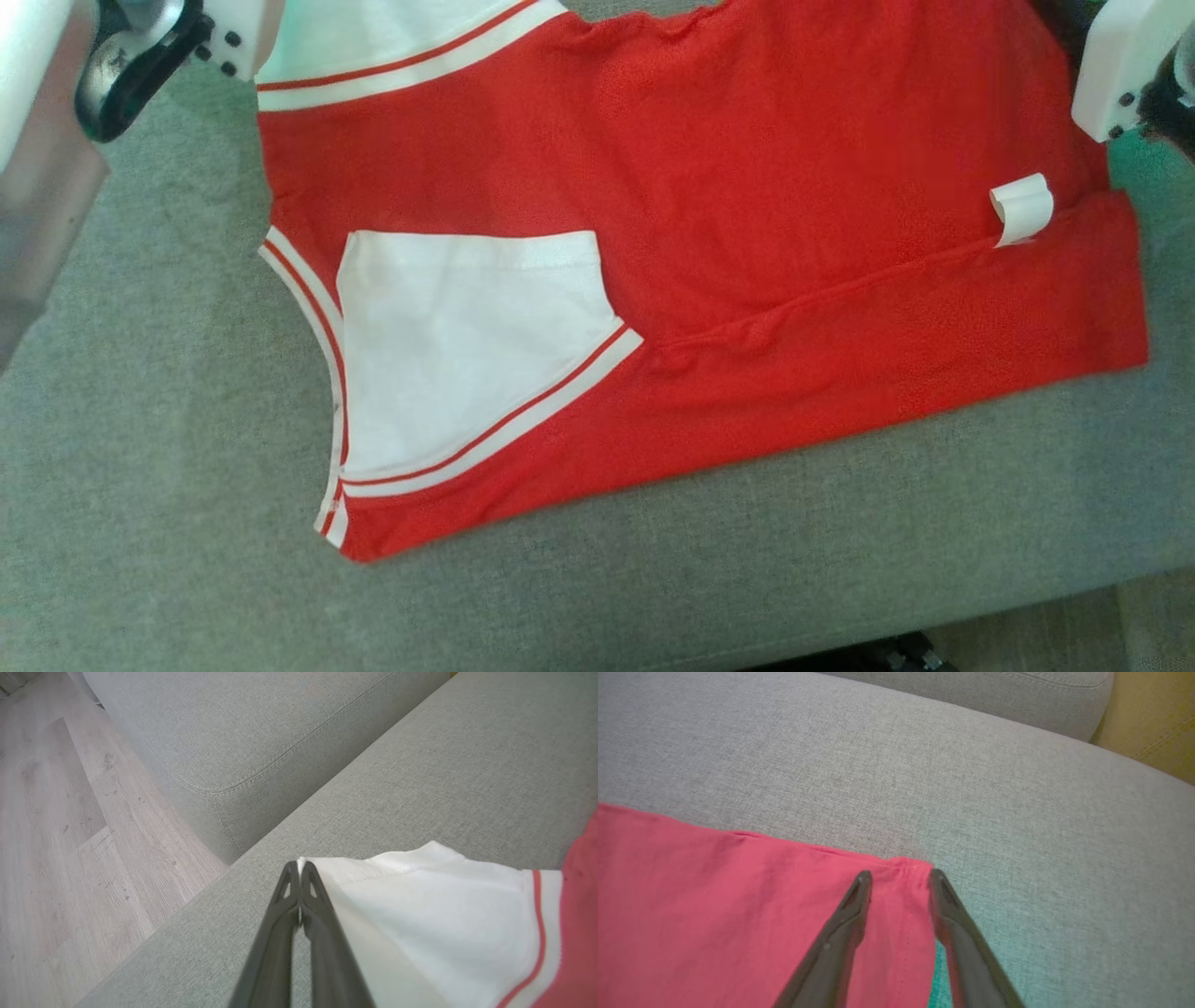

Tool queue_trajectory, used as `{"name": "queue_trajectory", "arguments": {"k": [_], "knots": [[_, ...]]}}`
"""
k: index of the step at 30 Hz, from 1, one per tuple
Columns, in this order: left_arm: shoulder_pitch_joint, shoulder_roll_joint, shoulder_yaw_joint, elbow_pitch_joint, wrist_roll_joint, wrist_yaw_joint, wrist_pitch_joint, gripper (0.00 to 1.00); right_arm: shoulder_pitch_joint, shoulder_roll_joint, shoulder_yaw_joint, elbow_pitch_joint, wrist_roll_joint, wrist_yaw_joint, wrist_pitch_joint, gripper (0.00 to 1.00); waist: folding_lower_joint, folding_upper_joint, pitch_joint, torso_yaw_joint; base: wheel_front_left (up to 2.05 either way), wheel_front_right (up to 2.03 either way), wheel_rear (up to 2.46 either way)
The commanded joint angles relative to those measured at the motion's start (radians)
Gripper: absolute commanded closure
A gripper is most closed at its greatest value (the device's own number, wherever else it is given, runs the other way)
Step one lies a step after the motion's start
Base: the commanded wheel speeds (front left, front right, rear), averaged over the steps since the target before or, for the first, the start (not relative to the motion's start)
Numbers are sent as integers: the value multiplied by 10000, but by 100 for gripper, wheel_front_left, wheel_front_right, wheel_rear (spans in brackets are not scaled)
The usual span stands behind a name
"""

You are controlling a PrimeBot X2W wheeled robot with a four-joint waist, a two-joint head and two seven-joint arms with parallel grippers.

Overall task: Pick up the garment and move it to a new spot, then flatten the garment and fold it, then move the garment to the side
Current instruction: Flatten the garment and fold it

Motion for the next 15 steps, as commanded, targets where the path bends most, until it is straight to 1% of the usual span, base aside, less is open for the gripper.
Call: {"name": "queue_trajectory", "arguments": {"k": [1, 3, 5, 7, 8, 9, 10, 11, 15], "knots": [[-682, 292, 306, -176, -56, 29, -104, 100, -123, -195, 21, -34, 137, -9, -135, 44, -1, 0, -11, 1, 0, 0, 0], [-714, 285, 247, -144, -86, 27, -129, 100, -187, -183, 155, 104, 220, -9, -152, 56, -1, 0, -18, 4, 0, 0, 0], [-753, 279, 187, -121, -110, 25, -151, 100, -282, -193, 281, 273, 257, -9, -166, 60, -1, 0, -13, 10, 0, 0, 0], [-791, 267, 126, -103, -139, 23, -178, 100, -378, -210, 380, 460, 284, -9, -203, 67, -1, 0, -4, 25, 0, 0, 0], [-791, 267, 126, -103, -139, 23, -178, 100, -378, -210, 380, 460, 284, -9, -203, 67, -1, 0, -4, 25, 0, 0, 0], [-801, 256, 96, -90, -154, 23, -199, 100, -413, -211, 430, 561, 295, -9, -213, 71, -1, 0, -9, 37, 0, 0, 0], [-808, 247, 64, -73, -172, 22, -219, 100, -438, -209, 485, 654, 318, -9, -211, 83, -1, 0, -14, 47, 0, 0, 0], [-816, 240, 30, -56, -190, 21, -238, 100, -461, -207, 531, 741, 343, -9, -215, 100, -1, 0, -18, 56, 0, 0, 0], [-861, 271, -84, -19, -247, 19, -406, 100, -542, -205, 722, 927, 499, -9, -280, 100, -1, 0, -19, 81, 0, 0, 0]]}}
